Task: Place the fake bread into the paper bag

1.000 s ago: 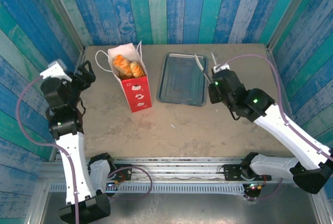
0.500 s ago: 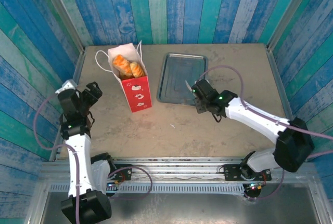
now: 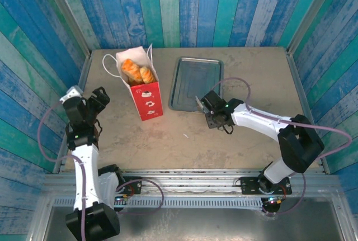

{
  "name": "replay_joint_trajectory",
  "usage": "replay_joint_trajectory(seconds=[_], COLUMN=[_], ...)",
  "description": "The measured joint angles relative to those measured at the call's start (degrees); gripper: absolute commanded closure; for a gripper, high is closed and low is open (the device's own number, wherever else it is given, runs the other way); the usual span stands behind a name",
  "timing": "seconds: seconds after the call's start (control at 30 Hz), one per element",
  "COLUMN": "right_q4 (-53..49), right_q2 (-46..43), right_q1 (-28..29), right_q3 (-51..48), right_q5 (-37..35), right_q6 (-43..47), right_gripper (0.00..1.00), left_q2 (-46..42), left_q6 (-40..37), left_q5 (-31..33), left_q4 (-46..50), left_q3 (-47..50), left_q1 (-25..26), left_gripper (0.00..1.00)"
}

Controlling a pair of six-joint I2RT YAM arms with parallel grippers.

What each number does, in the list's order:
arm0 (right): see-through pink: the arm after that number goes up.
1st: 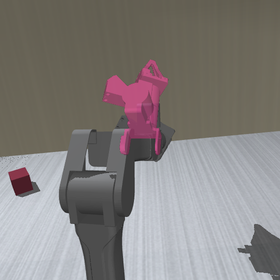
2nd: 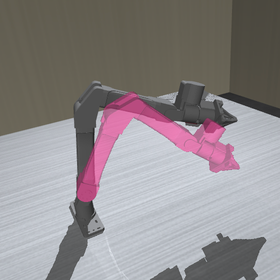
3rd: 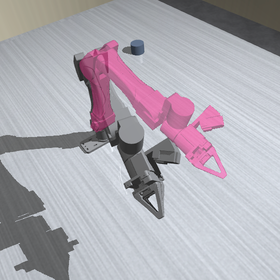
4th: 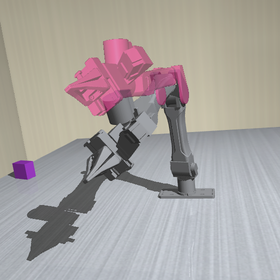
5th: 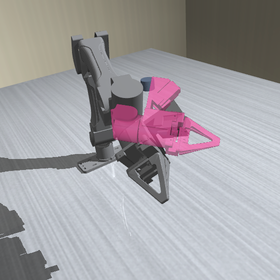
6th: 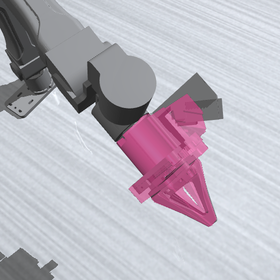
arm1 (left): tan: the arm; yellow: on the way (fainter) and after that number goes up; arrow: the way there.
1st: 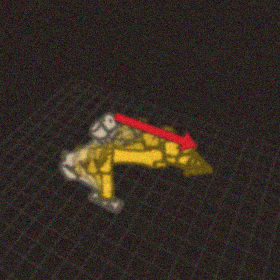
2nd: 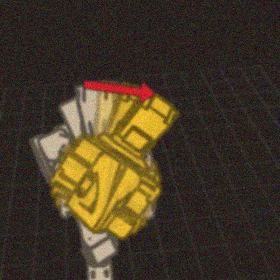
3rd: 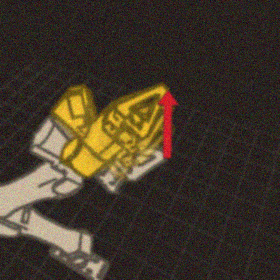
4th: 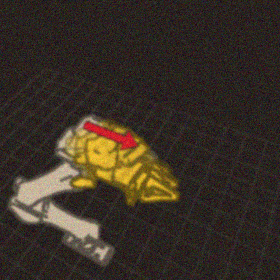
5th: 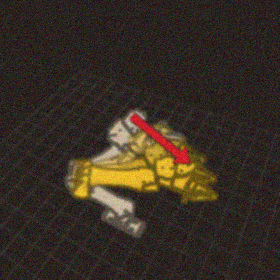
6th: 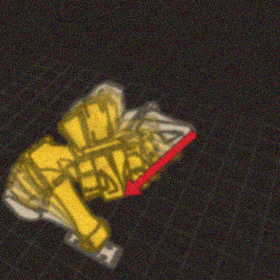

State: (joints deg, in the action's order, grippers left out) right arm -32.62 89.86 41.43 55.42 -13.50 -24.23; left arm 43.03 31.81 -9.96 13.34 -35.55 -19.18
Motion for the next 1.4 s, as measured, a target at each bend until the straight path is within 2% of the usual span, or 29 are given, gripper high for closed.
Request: replay_joint_trajectory(seconds=[0.33,0.77,1.07,1.27,1.4], right_q4=[-1.4,-5.07,-7.76,-5.79,-0.74], right_q2=[1.62,1.4,-10.97,-21.75,-28.85], right_q1=[0.0,-0.09,-3.74,-11.08,-16.96], right_q3=[-2.32,0.9,5.57,4.61,-0.7], right_q5=[2.01,1.25,-1.81,-4.33,-5.62], right_q6=[-1.6,-1.64,1.22,5.35,8.66], right_gripper=[0.47,0.28,0.19,0.08,0.0], left_q2=[0.52,1.14,2.45,3.72,4.22], left_q6=[0.07,-0.02,-0.57,-2.34,-3.45], left_q5=[-0.02,0.02,2.69,6.23,9.01], left_q4=[-1.14,-1.44,-2.89,-8.59,-13.22], left_q3=[0.39,0.37,0.37,1.51,4.37], left_q1=[0.0,0.0,0.0,0.0,0.44], left_gripper=[0.06,0.06,0.06,0.06,0.06])
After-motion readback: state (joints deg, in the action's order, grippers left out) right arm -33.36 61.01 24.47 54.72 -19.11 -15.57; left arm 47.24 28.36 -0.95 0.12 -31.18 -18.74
